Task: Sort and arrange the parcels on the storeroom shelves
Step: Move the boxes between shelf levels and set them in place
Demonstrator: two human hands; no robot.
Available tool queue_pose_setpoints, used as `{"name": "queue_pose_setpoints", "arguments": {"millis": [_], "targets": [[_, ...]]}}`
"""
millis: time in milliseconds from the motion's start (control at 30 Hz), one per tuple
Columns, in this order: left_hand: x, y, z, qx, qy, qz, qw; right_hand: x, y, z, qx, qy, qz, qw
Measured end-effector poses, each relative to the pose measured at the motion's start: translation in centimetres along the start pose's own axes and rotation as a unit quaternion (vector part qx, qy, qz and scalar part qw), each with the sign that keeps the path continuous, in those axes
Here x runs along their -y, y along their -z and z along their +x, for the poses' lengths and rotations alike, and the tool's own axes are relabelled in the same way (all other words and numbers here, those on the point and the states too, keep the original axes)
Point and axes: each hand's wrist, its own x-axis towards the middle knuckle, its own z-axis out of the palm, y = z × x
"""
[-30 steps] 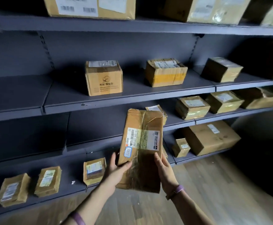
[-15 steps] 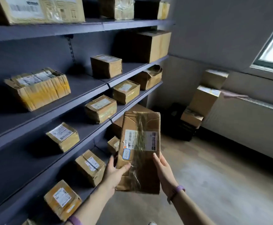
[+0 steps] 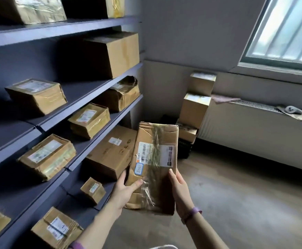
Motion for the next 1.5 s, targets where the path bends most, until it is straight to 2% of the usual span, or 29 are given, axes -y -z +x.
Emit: {"name": "queue_pose_setpoints", "arguments": {"millis": [167, 533, 833, 1100, 1267, 1500], "targets": [[-2.6, -2.1, 6.2, 0.054, -0.014, -0.015, 0.998, 0.9, 1.7, 6.6, -0.05, -0.001, 0.011, 0.999], [-6.8, -4.8, 25.6, 0.07, 0.026, -0.085, 0.994, 2.6, 2.6, 26.1, -0.098, -0.015, -0.01, 0.995], [-13.4, -6.6, 39.7, 0.067, 0.035, -0.083, 0.994, 5.1, 2.3, 41.2, -0.135, -0.026, -0.005, 0.99], [-16.6, -11.2, 52.8, 0.046, 0.072, -0.093, 0.992, 5.8, 5.6, 55.5, -0.129, -0.052, 0.015, 0.99], [-18.8, -15.8, 64.0, 0.023, 0.081, -0.095, 0.992, 5.9, 9.4, 67.2, -0.107, -0.076, 0.011, 0.991], [-20.7, -20.8, 77.8, -0.013, 0.129, -0.055, 0.99, 5.5, 13.7, 81.3, -0.061, -0.126, -0.06, 0.988]]}}
